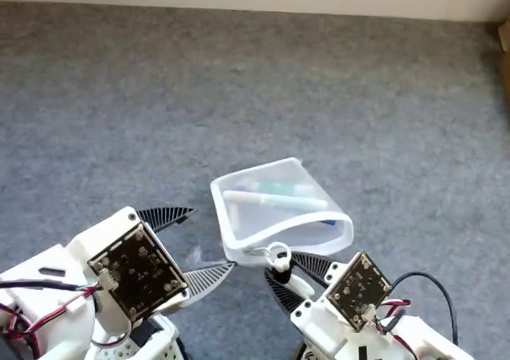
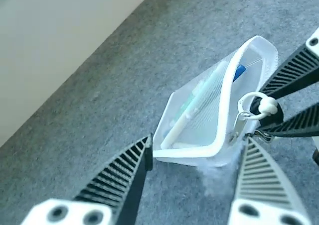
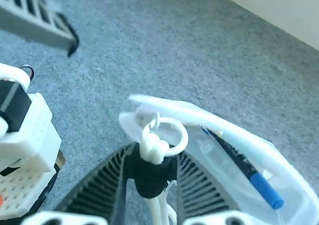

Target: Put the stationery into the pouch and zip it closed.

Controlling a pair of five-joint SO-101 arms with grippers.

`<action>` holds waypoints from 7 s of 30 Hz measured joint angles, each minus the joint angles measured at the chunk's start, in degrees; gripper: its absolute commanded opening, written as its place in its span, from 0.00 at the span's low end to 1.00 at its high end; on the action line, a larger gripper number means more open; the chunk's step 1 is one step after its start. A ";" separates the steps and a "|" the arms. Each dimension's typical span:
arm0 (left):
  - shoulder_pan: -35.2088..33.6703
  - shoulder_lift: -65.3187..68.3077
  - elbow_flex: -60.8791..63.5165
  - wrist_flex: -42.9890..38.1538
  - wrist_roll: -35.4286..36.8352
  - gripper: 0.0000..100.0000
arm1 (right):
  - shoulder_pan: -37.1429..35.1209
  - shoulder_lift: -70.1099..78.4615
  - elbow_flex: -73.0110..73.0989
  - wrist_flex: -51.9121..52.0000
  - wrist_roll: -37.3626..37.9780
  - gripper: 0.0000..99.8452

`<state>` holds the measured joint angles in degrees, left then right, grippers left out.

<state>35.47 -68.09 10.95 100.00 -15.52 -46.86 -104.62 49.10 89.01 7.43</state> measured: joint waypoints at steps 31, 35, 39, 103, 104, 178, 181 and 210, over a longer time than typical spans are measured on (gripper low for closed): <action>2.37 -21.98 31.56 -8.44 -3.16 0.27 | -0.09 0.00 0.00 -3.25 0.00 0.00; 3.34 -23.91 39.38 -14.33 -3.16 0.27 | -0.09 0.00 0.00 -3.25 0.00 0.00; 3.60 -25.58 46.77 -20.48 -6.24 0.26 | -0.09 0.00 0.00 -3.25 0.00 0.00; 2.02 -35.87 56.44 -26.55 -6.68 0.01 | 20.04 0.09 0.09 -11.43 -5.98 0.00; 2.02 -35.87 56.44 -26.55 -6.68 0.01 | 20.92 0.09 0.09 -11.96 -5.98 0.00; -38.15 -35.69 55.65 -39.65 -23.03 0.01 | 56.79 -0.09 6.42 -17.49 -2.11 0.27; -38.33 -35.69 56.26 -39.65 -23.56 0.01 | 54.33 -0.09 6.42 -16.79 -2.11 0.27; -22.51 -35.87 58.20 -33.32 1.14 0.22 | 53.10 -0.09 11.69 -16.70 -2.11 0.27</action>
<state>12.97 -103.96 69.14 66.68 -14.37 6.24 -104.70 60.79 72.31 5.32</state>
